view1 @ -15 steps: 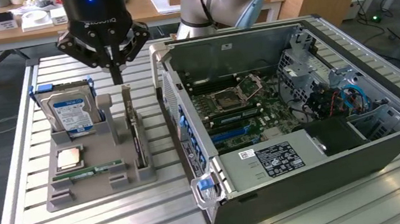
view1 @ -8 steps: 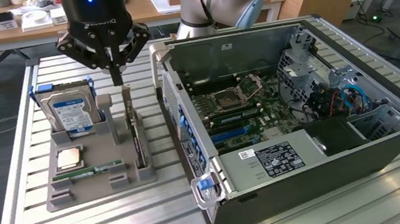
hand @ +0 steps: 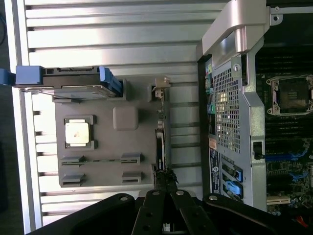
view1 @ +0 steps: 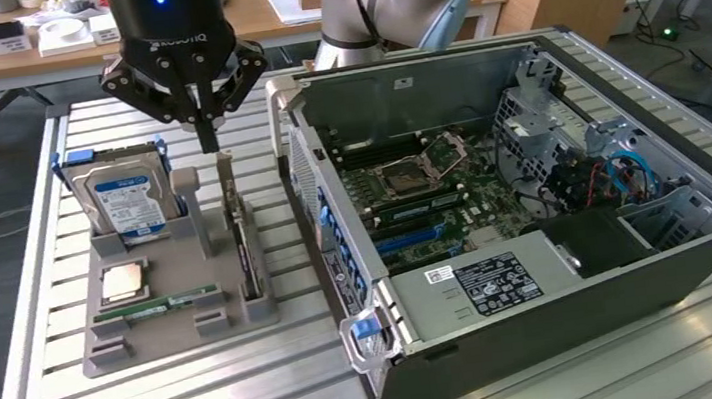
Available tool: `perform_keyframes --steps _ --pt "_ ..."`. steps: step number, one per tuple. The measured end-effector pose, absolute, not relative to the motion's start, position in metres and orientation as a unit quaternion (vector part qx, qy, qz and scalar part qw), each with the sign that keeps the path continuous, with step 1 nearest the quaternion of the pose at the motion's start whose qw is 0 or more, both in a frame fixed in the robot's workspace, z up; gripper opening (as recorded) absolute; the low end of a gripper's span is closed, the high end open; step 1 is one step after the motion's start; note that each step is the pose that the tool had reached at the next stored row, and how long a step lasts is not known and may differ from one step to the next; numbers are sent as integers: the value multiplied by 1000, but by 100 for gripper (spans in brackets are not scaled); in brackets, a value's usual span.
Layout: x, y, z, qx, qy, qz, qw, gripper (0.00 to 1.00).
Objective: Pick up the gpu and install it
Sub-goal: 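Pick up the gpu and move the gpu toward the slot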
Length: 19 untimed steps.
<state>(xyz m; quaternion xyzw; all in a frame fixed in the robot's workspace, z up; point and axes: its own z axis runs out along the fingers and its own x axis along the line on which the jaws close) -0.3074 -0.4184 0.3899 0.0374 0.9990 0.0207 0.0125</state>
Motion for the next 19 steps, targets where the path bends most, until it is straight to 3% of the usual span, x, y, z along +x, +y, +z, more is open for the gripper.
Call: perform_keyframes --steps 12,17,19 --pt "-307 -418 390 37 999 21 13 11" --pt "-307 -418 390 37 999 21 13 35" --pt "-307 -418 390 37 999 21 13 35"
